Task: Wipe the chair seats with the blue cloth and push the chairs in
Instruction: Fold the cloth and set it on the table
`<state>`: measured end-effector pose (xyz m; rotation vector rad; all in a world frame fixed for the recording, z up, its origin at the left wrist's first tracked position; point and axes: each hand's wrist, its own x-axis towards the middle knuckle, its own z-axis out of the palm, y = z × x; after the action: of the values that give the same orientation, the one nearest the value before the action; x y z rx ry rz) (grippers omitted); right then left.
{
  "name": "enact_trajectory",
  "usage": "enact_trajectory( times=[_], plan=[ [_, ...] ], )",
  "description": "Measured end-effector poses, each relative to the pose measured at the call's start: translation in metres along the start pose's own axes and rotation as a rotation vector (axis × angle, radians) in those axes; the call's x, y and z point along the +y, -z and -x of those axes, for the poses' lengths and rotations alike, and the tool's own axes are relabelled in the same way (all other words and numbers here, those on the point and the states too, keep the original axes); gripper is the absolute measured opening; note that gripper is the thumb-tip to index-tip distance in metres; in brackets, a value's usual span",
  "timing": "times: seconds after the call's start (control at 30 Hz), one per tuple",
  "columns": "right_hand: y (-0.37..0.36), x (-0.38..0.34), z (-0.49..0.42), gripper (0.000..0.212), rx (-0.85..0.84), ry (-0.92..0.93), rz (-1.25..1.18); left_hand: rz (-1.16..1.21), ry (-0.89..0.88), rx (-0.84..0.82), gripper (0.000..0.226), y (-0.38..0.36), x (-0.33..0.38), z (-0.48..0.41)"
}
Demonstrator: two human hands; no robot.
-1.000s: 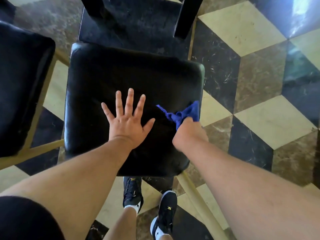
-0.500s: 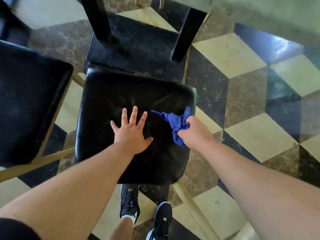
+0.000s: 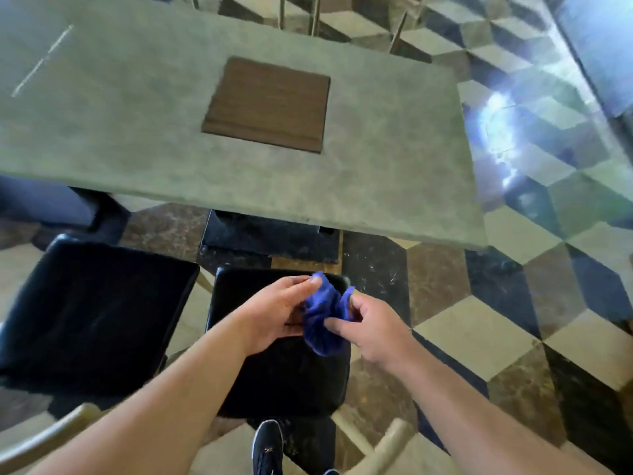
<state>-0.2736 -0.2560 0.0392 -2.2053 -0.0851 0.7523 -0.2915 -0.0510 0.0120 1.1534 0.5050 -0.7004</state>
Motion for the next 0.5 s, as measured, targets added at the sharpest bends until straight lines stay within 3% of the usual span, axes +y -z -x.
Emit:
enact_trajectory(
  times=[0.07,0.13,0.27,0.37,0.43,0.5],
  plan=[
    [0.015,-0.025,0.018,0.042,0.021,0.049,-0.098,-0.137,-0.086,0.088,0.024,-0.01,0.022,0.031],
    [0.032,-0.049,0.033,0.039,0.028,0.079,-0.231,-0.194,-0.124,0.216,0.028,-0.013,0.042,0.056],
    [0.072,-0.093,0.047,0.011,0.143,0.082,-0.588,-0.149,-0.169,0.391,0.021,-0.006,0.07,0.105],
    [0.1,-0.136,0.048,0.005,0.159,0.115,-0.811,-0.319,-0.104,0.447,0.018,-0.002,0.074,0.14],
    [0.106,-0.165,0.051,0.003,0.069,0.201,-0.786,-0.427,-0.067,0.509,0.033,-0.005,0.073,0.157],
    [0.1,-0.19,0.054,0.002,-0.036,0.302,-0.668,-0.486,-0.111,0.628,0.062,-0.008,0.078,0.168]
  ],
)
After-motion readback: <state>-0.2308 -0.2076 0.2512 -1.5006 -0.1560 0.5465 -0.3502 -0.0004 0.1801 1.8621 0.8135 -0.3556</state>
